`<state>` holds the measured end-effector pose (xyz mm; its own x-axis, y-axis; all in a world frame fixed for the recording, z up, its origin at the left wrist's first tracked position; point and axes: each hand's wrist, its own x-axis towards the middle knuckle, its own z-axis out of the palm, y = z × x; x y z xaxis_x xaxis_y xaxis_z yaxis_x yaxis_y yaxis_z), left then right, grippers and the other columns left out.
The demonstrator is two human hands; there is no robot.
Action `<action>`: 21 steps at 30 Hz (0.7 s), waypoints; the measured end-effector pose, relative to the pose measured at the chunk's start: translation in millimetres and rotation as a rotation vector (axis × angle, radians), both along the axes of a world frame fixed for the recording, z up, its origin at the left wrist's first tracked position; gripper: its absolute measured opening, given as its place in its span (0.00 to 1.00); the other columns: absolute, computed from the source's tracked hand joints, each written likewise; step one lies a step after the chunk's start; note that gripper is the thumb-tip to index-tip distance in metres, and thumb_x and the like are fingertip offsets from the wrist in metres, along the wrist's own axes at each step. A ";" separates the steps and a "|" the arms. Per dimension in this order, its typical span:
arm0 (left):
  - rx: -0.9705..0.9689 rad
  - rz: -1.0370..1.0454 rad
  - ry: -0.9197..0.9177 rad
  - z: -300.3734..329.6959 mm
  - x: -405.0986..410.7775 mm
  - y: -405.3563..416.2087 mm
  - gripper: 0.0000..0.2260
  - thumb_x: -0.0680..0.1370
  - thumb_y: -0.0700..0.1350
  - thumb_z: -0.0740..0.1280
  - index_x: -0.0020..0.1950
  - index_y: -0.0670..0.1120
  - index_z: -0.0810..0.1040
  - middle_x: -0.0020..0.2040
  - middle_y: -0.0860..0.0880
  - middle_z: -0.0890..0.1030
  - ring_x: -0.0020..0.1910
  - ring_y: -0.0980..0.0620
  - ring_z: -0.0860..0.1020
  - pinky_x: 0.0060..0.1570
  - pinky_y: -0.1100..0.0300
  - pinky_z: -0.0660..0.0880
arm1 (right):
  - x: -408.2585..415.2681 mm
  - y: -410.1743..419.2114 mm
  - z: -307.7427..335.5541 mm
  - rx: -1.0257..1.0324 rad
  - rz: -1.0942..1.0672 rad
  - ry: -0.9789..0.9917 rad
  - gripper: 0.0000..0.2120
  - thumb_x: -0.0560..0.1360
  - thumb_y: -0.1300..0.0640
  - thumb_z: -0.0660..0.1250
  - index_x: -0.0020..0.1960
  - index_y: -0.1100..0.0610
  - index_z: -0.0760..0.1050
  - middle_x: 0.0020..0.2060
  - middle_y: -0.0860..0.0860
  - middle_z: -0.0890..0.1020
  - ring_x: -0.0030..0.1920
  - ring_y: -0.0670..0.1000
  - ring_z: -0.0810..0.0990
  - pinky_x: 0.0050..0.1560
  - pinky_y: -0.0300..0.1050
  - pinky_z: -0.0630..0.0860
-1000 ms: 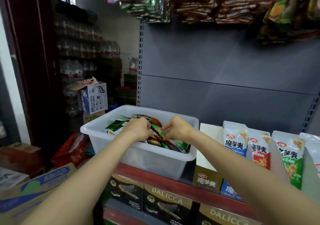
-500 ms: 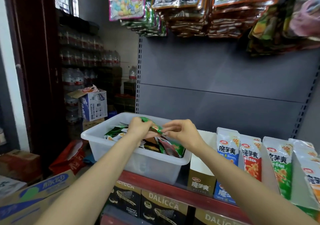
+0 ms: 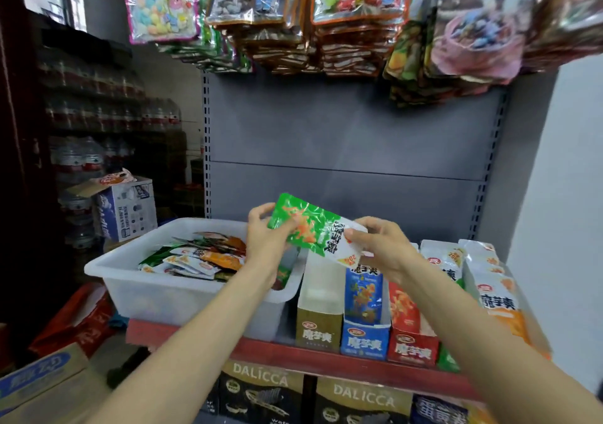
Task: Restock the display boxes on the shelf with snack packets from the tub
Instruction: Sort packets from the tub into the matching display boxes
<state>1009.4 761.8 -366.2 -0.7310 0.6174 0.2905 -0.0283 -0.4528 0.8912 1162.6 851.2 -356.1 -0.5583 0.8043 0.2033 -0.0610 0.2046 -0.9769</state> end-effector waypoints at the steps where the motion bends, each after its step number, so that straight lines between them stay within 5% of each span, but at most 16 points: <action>1: -0.030 0.001 0.048 1.2 6.4 7.3 0.20 0.72 0.34 0.71 0.60 0.45 0.68 0.49 0.43 0.79 0.38 0.54 0.79 0.34 0.66 0.77 | 15.8 2.9 1.0 0.037 -0.015 -0.031 0.06 0.74 0.65 0.67 0.40 0.58 0.75 0.34 0.52 0.78 0.33 0.49 0.77 0.30 0.40 0.75; 4: -0.165 -0.136 0.206 1.9 29.8 26.6 0.14 0.71 0.35 0.73 0.54 0.43 0.75 0.48 0.40 0.81 0.38 0.52 0.80 0.39 0.61 0.79 | 59.2 16.5 -0.6 0.015 -0.131 0.055 0.03 0.73 0.64 0.70 0.44 0.59 0.77 0.33 0.51 0.78 0.31 0.47 0.76 0.27 0.37 0.73; 9: -0.239 -0.113 0.233 -12.1 86.6 56.2 0.10 0.70 0.40 0.75 0.43 0.47 0.75 0.46 0.43 0.83 0.47 0.44 0.82 0.49 0.46 0.79 | 107.9 35.5 -12.4 -0.183 -0.211 0.339 0.06 0.71 0.63 0.71 0.49 0.62 0.79 0.42 0.56 0.83 0.40 0.53 0.80 0.46 0.47 0.77; 12: -0.286 -0.216 0.248 -22.1 115.5 71.3 0.12 0.68 0.43 0.77 0.44 0.46 0.76 0.50 0.40 0.82 0.49 0.42 0.82 0.50 0.41 0.78 | 126.7 38.6 -18.6 -0.181 -0.250 0.311 0.06 0.73 0.68 0.67 0.49 0.61 0.75 0.42 0.56 0.82 0.37 0.51 0.81 0.38 0.43 0.80; 17: -0.427 -0.230 0.755 -27.2 143.6 85.9 0.11 0.71 0.43 0.74 0.50 0.44 0.77 0.49 0.46 0.81 0.43 0.53 0.77 0.47 0.61 0.74 | 163.6 57.1 -3.7 0.144 -0.505 0.158 0.14 0.70 0.69 0.70 0.45 0.52 0.72 0.42 0.55 0.81 0.40 0.54 0.81 0.40 0.50 0.79; 21: -0.470 -0.186 0.904 -26.7 154.7 96.0 0.15 0.76 0.40 0.68 0.62 0.42 0.74 0.60 0.46 0.78 0.52 0.50 0.77 0.52 0.62 0.71 | 178.3 66.8 3.7 0.451 -0.536 -0.143 0.15 0.70 0.65 0.72 0.49 0.51 0.71 0.49 0.54 0.81 0.48 0.56 0.81 0.47 0.56 0.80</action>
